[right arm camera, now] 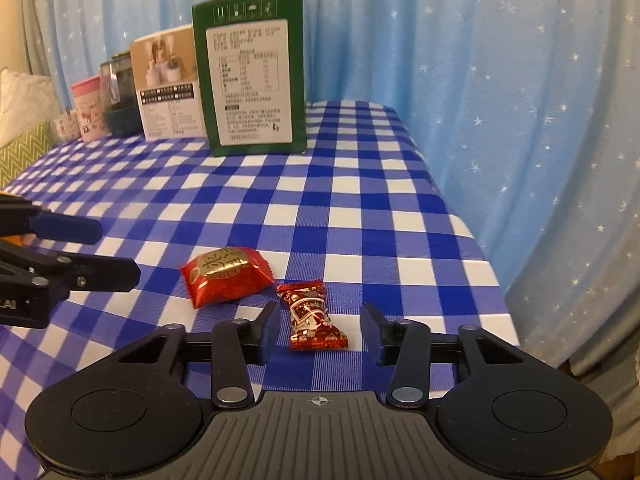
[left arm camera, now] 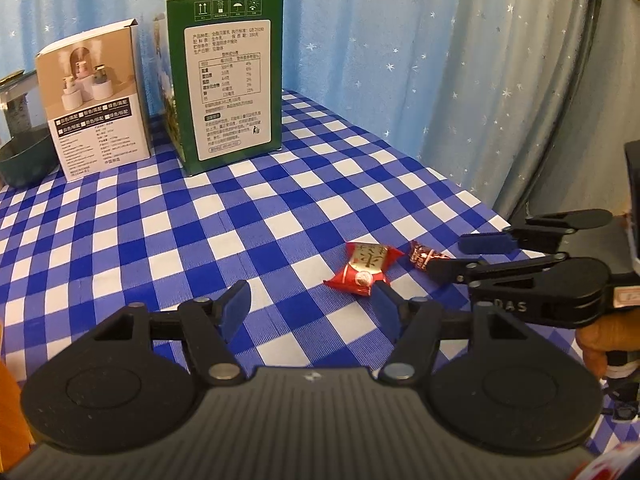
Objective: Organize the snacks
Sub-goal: 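Grasp the gold-print red candy with the left tool while the right tool grasps another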
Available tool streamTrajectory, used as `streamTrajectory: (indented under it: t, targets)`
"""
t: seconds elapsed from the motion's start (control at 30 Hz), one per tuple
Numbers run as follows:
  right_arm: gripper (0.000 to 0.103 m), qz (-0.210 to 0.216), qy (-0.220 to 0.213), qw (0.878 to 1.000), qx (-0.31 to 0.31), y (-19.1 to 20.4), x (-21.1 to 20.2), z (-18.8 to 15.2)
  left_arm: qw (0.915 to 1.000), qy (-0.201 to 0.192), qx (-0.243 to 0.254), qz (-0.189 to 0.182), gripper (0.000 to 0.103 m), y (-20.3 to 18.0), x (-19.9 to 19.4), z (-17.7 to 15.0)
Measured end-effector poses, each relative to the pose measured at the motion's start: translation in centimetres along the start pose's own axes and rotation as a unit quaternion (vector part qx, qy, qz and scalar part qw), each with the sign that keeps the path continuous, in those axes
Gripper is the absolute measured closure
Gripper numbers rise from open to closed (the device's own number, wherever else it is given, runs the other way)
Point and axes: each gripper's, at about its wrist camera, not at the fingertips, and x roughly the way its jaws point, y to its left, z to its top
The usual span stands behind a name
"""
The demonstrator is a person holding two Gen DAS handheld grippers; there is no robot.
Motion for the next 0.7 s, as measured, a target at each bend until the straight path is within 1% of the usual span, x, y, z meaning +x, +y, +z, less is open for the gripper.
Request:
streamTrajectory:
  t: [0.1, 0.17, 0.2, 0.27, 0.4, 0.53, 0.63, 0.7]
  targets:
    - [0.066, 0.009, 0.007, 1.0, -0.01, 0.0, 1.2, 0.0, 1.0, -0.001, 0.002, -0.006, 0.04, 0.2, 0.5, 0.1]
    - [0.071, 0.009, 0.009, 1.0, -0.013, 0.0, 1.6, -0.2, 0.9999, -0.001, 0.008, -0.009, 0.04, 0.0, 0.9, 0.1]
    - [0.077, 0.01, 0.007, 1.0, -0.016, 0.0, 1.6, -0.2, 0.9999, -0.001, 0.012, -0.012, 0.04, -0.1, 1.1, 0.1]
    - [0.081, 0.014, 0.007, 1.0, -0.013, -0.1, 1.5, -0.2, 0.9996, -0.002, 0.021, -0.018, 0.04, -0.5, 1.6, 0.2]
    - [0.081, 0.013, -0.01, 1.0, 0.01, -0.8, 0.5, 0.3, 0.9985, -0.003, 0.046, -0.031, 0.041, -1.5, 2.7, 0.0]
    - [0.081, 0.006, -0.014, 0.999, 0.031, -1.5, -0.2, 0.6, 0.9978, -0.003, 0.046, -0.046, 0.043, -2.2, 3.8, 0.4]
    - [0.081, 0.003, -0.011, 0.999, 0.045, -1.9, -0.2, 0.6, 0.9971, -0.001, 0.051, -0.057, 0.049, -3.0, 5.1, 0.8]
    - [0.081, 0.002, -0.009, 0.999, 0.049, -1.9, -0.1, 0.5, 0.9967, 0.006, 0.051, -0.063, 0.059, -3.3, 5.9, 0.8]
